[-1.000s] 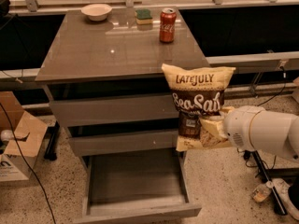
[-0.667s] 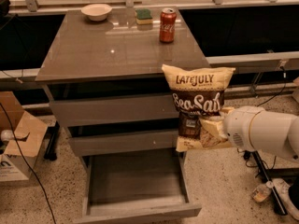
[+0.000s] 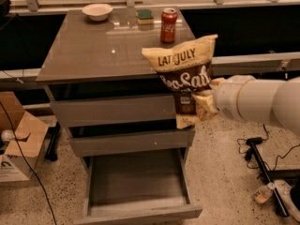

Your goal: Pick brown chip bag from bottom drawer and place on counter

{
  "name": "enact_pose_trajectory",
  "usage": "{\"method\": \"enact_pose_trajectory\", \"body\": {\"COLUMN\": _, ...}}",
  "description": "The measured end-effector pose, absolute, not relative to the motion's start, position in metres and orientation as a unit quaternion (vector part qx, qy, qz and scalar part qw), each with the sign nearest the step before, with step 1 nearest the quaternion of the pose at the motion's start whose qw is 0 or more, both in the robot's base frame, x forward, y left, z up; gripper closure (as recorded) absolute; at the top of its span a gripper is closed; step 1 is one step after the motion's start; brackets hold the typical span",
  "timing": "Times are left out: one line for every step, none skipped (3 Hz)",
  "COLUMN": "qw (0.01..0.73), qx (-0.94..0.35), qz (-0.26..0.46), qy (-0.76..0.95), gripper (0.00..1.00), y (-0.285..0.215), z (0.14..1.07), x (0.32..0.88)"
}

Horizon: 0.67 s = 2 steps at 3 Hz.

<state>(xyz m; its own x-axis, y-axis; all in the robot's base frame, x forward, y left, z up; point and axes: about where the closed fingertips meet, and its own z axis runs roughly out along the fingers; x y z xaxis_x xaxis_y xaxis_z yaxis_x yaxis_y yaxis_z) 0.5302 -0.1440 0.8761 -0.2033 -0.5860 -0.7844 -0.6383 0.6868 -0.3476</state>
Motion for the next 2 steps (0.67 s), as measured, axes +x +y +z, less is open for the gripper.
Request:
{"method": "enact_pose_trajectory", "body": {"qw": 0.49, "qx": -0.452, "qz": -0.001, "qy": 0.745, "gripper": 1.0, "y": -0.112, "z": 0.901, "x": 0.566}}
{"method": "enact_pose_trajectory", "body": {"qw": 0.481, "qx": -0.499, "qz": -0.028, "qy": 0.72, "gripper": 1.0, "y": -0.08, "z": 0.915, "x": 0.598}}
